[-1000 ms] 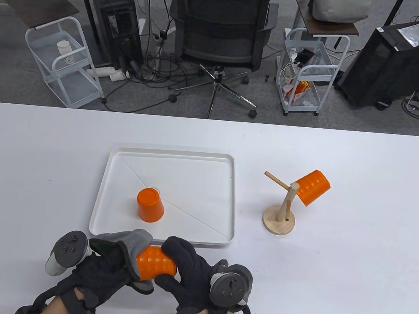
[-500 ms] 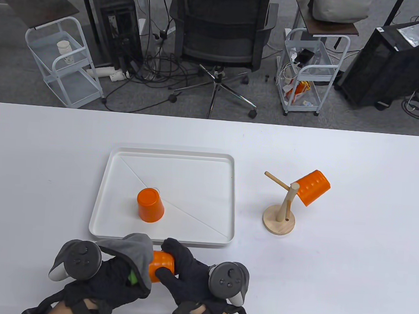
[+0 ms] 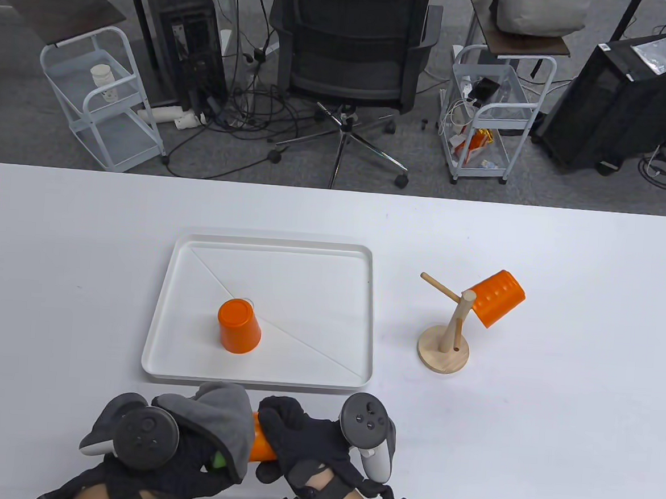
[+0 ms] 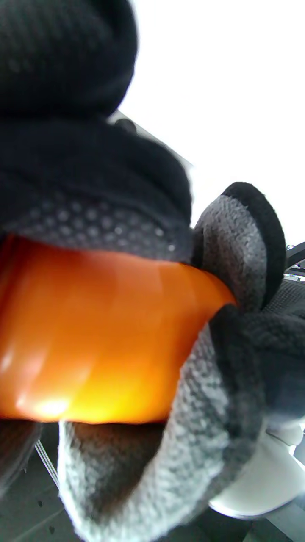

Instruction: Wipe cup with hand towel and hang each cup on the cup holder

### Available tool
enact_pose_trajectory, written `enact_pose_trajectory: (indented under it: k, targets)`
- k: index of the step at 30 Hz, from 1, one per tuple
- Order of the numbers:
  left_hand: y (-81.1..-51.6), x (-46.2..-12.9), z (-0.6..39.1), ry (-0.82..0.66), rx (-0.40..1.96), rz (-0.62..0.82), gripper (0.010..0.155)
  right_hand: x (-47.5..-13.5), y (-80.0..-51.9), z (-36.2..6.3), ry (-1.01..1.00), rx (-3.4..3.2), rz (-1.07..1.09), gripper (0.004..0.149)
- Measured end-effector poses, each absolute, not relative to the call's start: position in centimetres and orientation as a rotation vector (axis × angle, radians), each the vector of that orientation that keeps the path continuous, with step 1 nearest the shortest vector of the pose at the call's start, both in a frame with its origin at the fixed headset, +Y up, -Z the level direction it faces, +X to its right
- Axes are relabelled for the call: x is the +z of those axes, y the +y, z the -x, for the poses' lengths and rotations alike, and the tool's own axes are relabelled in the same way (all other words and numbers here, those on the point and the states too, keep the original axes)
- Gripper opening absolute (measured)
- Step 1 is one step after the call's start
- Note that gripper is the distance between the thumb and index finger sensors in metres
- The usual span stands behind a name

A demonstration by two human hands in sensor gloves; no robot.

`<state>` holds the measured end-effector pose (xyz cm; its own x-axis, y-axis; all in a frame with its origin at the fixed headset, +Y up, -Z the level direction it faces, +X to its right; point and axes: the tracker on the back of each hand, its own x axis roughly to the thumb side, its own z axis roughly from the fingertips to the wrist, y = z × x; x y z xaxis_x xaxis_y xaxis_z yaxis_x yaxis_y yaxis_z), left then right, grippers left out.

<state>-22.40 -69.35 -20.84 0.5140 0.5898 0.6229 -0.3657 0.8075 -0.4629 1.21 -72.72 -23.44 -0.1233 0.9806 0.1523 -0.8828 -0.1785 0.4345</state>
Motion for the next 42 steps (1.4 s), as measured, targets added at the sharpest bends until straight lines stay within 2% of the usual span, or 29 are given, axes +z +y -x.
enact_pose_trajectory:
  k: [13,22,26,33,35,42]
  targets:
    - [-70.9,-22.4,23.3,-0.818,0.968,0.466,0.083,-22.1,-70.5,-0.6,-0.173,1.88,-0.84,0.078]
    - [-72.4,-23.3,23.5,-0.81,1.247,0.625,0.084,-21.5,-69.8,-0.2,-0.243,1.911,-0.985,0.076]
    - [-72.1,-23.2,23.4,-0.834,1.175,0.595,0.084,-21.8,-69.8,-0.2,-0.168,1.893,-0.962,0.076]
    - [-70.8,-22.3,23.1,-0.854,0.924,0.461,0.085,-22.5,-70.6,-0.6,0.034,1.805,-0.757,0.077]
    - [-70.5,-22.0,22.9,-0.861,0.838,0.42,0.086,-22.7,-71.0,-0.7,0.145,1.758,-0.685,0.077]
    - [-69.6,-21.0,22.3,-0.886,0.654,0.325,0.085,-23.1,-71.9,-1.0,0.309,1.681,-0.544,0.079]
